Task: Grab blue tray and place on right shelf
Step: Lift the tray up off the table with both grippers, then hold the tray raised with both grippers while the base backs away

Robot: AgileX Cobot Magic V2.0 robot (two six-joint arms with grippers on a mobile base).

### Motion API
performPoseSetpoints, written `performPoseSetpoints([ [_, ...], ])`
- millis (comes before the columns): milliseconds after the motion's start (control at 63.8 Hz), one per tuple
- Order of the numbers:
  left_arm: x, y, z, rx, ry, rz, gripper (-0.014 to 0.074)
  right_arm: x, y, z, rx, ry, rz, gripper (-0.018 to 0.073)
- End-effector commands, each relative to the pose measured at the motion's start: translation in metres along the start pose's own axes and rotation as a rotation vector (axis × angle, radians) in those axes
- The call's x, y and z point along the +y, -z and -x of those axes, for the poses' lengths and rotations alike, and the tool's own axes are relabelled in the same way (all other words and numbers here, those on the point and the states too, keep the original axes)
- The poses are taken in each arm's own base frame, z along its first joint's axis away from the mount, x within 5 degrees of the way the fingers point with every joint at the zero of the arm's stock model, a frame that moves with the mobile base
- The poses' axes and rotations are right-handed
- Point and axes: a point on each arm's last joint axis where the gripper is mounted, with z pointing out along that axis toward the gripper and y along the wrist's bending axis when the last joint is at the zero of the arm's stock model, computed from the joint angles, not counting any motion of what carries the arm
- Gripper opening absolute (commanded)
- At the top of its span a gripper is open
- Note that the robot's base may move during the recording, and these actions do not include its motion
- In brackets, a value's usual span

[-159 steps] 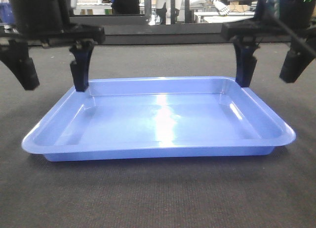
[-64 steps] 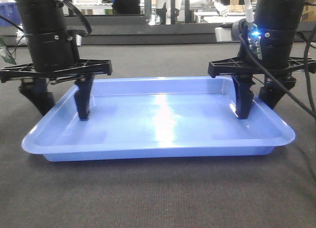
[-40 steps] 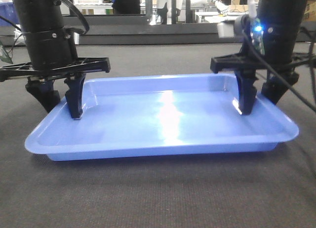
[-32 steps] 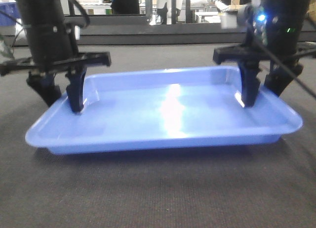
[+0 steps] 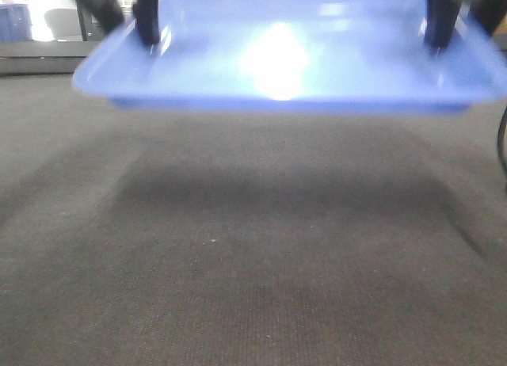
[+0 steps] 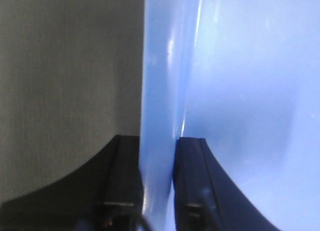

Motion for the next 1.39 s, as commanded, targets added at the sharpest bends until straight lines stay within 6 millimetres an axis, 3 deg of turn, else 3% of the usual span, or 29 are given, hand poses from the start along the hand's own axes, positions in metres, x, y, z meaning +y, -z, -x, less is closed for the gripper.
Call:
performPoseSetpoints([
  [0, -0.009, 0.066, -0.002, -0.087, 0.013, -0.083, -0.0040, 0.001, 0.053, 0.003, -0.136, 0.017, 0.059, 0.0057],
  [235, -0.008, 0.103, -0.005, -0.166, 0.016, -0.127, -0.0040, -0.005, 0.091, 0.003, -0.219, 0.011, 0.050, 0.0057],
  [564, -0.004, 0.131, -0.011, -0.219, -0.005, -0.152, -0.0040, -0.009, 0.116, -0.006, -0.274, 0.003, 0.070, 0.0057],
  [768, -0.006, 0.133, -0.013, -0.215, -0.003, -0.176, -0.0040, -0.012, 0.127, -0.011, -0.297, 0.000, 0.076, 0.0057],
  [1378, -0.006, 0.132, -0.012, -0.213, -0.003, -0.175, -0.0048, -0.012, 0.126, -0.011, -0.299, 0.001, 0.076, 0.0057],
])
